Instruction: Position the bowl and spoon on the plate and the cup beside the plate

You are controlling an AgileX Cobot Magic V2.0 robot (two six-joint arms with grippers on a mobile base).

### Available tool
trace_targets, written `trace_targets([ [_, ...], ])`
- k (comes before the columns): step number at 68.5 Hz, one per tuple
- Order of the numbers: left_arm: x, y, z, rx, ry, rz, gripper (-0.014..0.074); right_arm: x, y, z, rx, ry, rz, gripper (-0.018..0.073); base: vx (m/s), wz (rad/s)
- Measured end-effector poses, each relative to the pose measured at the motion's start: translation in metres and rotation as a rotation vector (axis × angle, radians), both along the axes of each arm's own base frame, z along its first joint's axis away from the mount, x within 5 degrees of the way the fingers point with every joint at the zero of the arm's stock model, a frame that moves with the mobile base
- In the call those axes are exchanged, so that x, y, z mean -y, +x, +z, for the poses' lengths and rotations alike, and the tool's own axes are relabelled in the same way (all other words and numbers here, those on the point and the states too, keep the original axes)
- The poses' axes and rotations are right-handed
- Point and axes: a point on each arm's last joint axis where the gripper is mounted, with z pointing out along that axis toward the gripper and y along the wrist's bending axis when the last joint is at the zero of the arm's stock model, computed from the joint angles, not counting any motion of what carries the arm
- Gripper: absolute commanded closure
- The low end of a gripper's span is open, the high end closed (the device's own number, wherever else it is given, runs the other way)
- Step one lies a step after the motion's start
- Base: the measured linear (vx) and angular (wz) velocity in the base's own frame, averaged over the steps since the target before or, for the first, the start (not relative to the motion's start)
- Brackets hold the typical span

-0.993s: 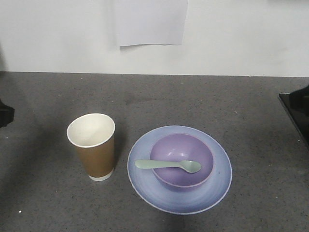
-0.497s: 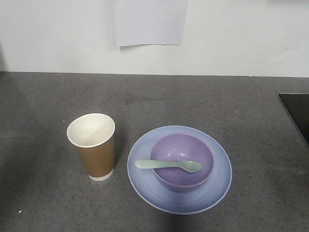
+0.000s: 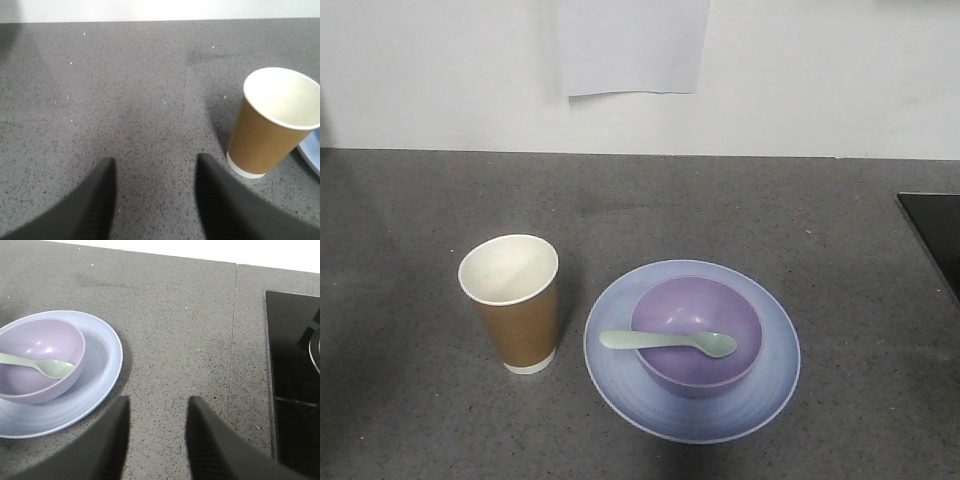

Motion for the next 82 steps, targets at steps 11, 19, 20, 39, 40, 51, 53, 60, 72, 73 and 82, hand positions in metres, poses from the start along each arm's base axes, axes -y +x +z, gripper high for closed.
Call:
trace_targets([
  [11,0.0003,0.0005,0.001,0.012,-0.003,-0.003,0.0605,0.0,0.0001,0.0002,0.003,0.0,0.0,0.0571,0.0,0.0],
  [19,0.0003,0.0005,0.001,0.012,-0.003,-0.003,0.0604,-0.0001,0.0002,0.0003,0.004,0.0,0.0,0.057,0.0,0.0],
  [20,0.0003,0.0005,0.001,0.012,-0.003,-0.003,0.0604,-0.0001,0.0002,0.0003,0.004,0.0,0.0,0.057,0.0,0.0],
  [39,0.0003,0.0005,0.001,0.012,-0.003,-0.003,0.0604,-0.0001,0.0002,0.0003,0.004,0.002,-0.001,0.057,0.0,0.0],
  [40,0.0003,0.0005,0.001,0.012,-0.003,-0.003,0.0604,-0.0001,0.0002,0.0003,0.004,0.002,0.0,0.057,0.0,0.0],
  [51,0.0003,0.0005,0.001,0.012,-0.003,-0.003,0.0604,0.0,0.0001,0.0002,0.002,0.003,-0.002,0.057,0.0,0.0],
  [53,0.0003,0.0005,0.001,0.012,-0.003,-0.003,0.0604,0.0,0.0001,0.0002,0.002,0.003,-0.002,0.057,0.0,0.0],
  [60,0.0003,0.0005,0.001,0.012,-0.003,-0.003,0.0604,0.0,0.0001,0.0002,0.002,0.004,-0.002,0.057,0.0,0.0],
  [72,0.0003,0.0005,0.001,0.012,-0.003,-0.003,0.0604,0.0,0.0001,0.0002,0.002,0.004,-0.002,0.057,0.0,0.0],
  [73,0.0003,0.0005,0.001,0.012,-0.003,-0.003,0.0604,0.0,0.0001,0.0002,0.002,0.004,-0.002,0.057,0.0,0.0],
  [82,0.0003,0.0005,0.001,0.012,-0.003,-0.003,0.0604,0.0,0.0001,0.0002,0.002,0.004,-0.002,0.057,0.0,0.0],
])
